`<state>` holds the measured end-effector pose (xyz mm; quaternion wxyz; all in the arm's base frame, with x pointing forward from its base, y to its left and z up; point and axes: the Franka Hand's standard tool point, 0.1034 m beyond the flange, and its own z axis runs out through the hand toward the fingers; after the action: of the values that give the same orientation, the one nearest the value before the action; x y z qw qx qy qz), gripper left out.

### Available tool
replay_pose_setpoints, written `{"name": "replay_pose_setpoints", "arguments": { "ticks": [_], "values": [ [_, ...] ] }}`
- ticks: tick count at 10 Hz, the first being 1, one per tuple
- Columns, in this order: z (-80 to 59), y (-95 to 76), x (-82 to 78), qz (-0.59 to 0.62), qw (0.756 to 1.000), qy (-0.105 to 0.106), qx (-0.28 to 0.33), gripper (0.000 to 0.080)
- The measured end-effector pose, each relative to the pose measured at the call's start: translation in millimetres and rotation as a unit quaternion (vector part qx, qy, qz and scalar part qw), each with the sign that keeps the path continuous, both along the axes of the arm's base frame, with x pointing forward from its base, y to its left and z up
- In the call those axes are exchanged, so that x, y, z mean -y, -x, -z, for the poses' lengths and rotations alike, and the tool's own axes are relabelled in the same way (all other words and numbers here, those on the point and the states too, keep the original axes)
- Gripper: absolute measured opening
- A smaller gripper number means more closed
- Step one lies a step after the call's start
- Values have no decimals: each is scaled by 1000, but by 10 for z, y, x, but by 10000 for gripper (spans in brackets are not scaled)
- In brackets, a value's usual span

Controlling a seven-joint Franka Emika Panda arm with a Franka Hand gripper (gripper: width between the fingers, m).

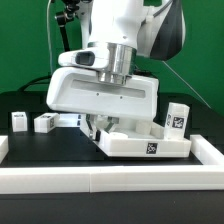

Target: Assemble square table

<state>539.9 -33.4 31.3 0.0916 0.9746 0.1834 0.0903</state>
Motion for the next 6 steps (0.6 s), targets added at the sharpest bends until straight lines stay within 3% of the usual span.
{"name": "replay_pose_setpoints", "arguments": {
  "ticks": [3,6],
  "values": [
    [-29,-85,-50,-75,997,20,-1,65],
    [-52,-318,-190,-189,981,52,-4,68]
  ]
}}
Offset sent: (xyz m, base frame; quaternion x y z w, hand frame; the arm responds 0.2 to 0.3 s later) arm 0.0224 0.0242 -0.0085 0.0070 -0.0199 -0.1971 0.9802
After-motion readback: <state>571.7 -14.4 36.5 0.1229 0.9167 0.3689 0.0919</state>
